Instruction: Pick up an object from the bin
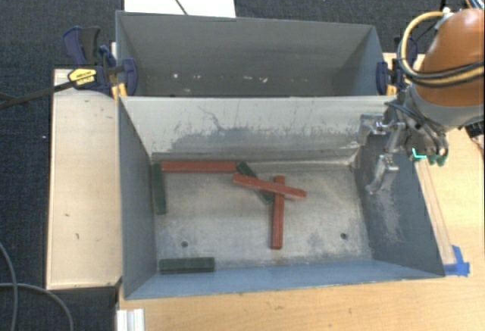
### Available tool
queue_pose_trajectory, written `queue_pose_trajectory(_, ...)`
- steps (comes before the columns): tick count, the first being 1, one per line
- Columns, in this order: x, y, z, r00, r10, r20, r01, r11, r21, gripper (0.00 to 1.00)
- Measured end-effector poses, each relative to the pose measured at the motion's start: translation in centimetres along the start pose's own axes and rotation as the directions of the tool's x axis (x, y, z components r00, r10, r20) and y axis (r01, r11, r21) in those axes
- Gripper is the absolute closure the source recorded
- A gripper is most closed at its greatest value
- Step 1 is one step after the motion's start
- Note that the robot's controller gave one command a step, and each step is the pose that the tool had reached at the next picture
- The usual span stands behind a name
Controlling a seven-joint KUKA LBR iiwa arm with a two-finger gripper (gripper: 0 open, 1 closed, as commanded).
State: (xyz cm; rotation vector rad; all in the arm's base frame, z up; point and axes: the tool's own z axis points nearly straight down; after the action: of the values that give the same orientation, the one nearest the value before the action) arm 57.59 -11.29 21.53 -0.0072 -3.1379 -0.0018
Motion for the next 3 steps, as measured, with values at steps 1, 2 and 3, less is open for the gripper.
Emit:
queue_pose_trajectory(1, 0.3, 13.2, 14.9, 0.999, 0.048, -0.002, -0.048, 0.999, -0.003, 0.0)
queue_pose_trajectory(2, -1.6, 18.0, 11.3, 0.984, 0.18, 0.01, -0.18, 0.984, -0.004, 0.0)
queue_pose_trajectory(3, -0.4, 18.3, 11.2, 0.882, 0.472, 0.003, -0.472, 0.882, -0.001, 0.0)
